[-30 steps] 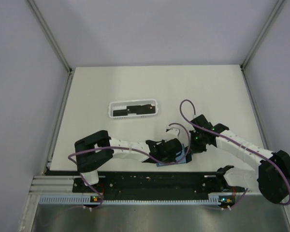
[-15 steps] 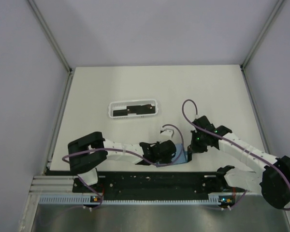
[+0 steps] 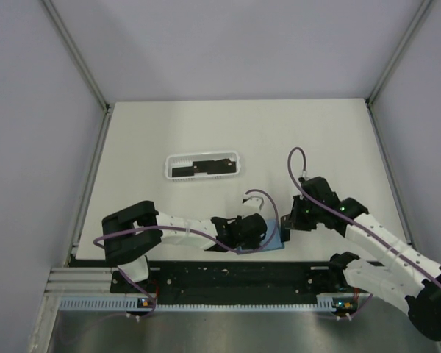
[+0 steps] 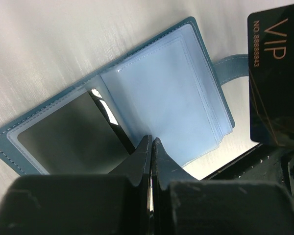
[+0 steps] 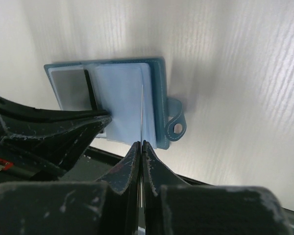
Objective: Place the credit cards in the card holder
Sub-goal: Insert the credit card into the card holder.
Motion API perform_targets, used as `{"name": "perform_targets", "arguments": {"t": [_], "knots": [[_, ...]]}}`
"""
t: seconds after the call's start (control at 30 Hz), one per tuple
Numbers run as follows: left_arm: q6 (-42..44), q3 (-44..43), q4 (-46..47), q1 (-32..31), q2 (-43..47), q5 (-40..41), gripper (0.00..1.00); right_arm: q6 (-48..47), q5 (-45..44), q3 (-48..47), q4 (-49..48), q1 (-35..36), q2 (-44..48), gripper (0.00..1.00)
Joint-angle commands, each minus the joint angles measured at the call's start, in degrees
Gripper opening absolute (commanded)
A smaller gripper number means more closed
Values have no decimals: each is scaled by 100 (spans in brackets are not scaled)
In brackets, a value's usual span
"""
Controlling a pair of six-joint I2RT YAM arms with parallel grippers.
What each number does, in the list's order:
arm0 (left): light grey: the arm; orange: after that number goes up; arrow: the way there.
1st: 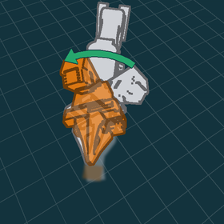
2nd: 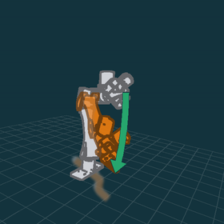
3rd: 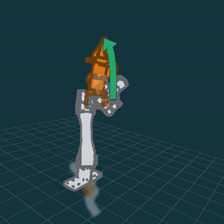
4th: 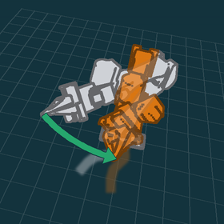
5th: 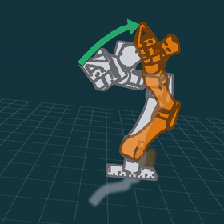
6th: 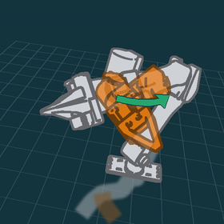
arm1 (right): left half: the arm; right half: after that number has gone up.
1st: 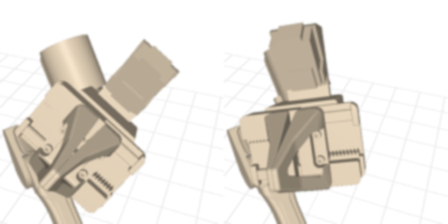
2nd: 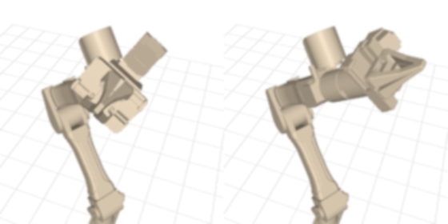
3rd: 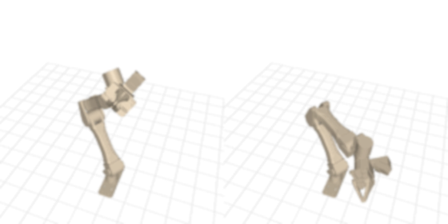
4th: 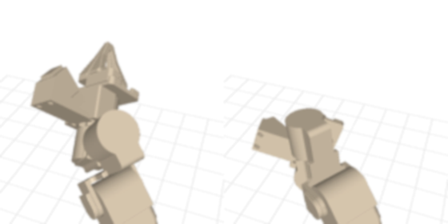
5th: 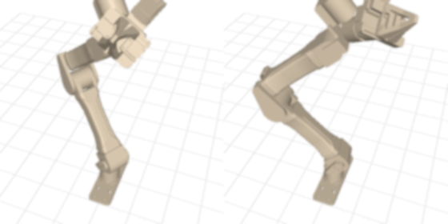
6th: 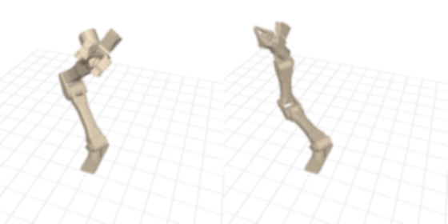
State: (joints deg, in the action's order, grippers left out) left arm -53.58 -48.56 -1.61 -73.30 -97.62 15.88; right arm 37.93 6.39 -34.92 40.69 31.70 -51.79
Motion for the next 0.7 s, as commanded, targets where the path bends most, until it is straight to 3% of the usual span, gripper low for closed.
{"name": "perform_targets", "arguments": {"t": [0.0,0.67], "knots": [[155,435,-1509,-9,-380,-199,0,-32,564,133,-359,-24,81,0],[190,426,-1465,0,-398,-270,0,83,670,820,-1186,-15,-94,0]]}}
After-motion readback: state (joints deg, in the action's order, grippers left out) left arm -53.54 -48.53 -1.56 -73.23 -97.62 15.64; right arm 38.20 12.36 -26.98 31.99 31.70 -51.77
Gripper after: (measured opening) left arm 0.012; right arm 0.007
